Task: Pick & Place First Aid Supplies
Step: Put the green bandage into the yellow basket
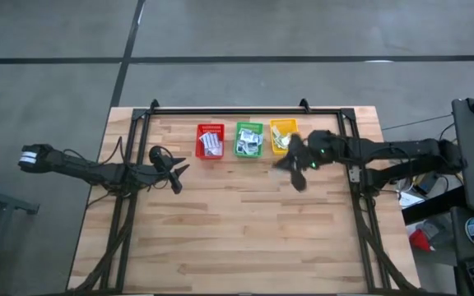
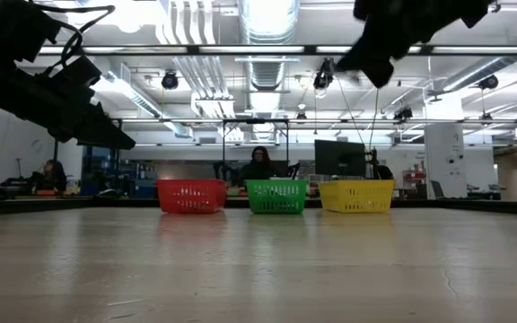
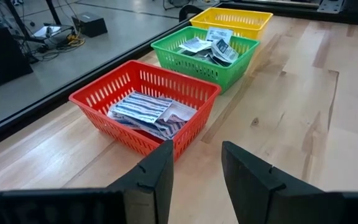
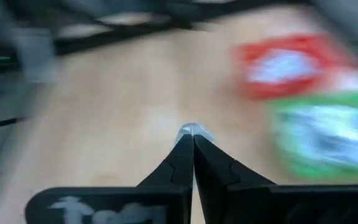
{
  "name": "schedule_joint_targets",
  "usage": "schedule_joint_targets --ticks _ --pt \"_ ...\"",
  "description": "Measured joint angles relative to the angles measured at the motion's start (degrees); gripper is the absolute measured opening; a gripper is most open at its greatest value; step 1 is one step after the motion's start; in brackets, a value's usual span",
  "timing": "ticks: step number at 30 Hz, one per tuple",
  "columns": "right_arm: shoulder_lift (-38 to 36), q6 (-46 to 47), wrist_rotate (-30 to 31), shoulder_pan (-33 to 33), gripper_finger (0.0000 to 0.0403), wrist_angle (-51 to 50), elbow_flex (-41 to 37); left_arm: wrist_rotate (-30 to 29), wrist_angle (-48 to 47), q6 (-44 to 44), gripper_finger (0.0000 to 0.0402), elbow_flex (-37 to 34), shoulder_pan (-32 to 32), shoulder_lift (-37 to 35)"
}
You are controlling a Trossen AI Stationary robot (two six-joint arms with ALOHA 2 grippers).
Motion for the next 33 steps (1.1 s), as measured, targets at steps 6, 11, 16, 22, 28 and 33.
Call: schedule_joint_targets --ticks 6,11,16,22,28,33 --pt "2.1 -6.12 19.81 -9.33 0.0008 -7.18 2.73 -0.62 0.26 0.07 0.0133 0.01 0.01 0.0" --pt "7.82 -7.65 18.73 -18.91 0.0008 -14.38 7.57 -0.73 0.63 1.25 0.0133 0.0 0.02 -0.02" --pt "17.21 -9.28 15.23 -25.06 0.0008 -22.04 12.44 -2.12 0.64 1.36 0.0133 0.02 0.02 0.0" --pt "25.81 -14.15 14.66 -27.43 0.0008 -22.1 16.28 -2.44 1.18 1.51 0.0133 0.02 0.0 -0.02" --pt "29.94 -19.13 10.1 -27.88 0.0008 -22.13 19.04 -6.94 1.91 1.58 0.0133 0.01 0.02 -0.09" --pt "33.38 -18.49 7.58 -28.85 0.0008 -22.39 20.48 -9.6 1.92 1.64 0.0133 0.02 0.02 -0.09"
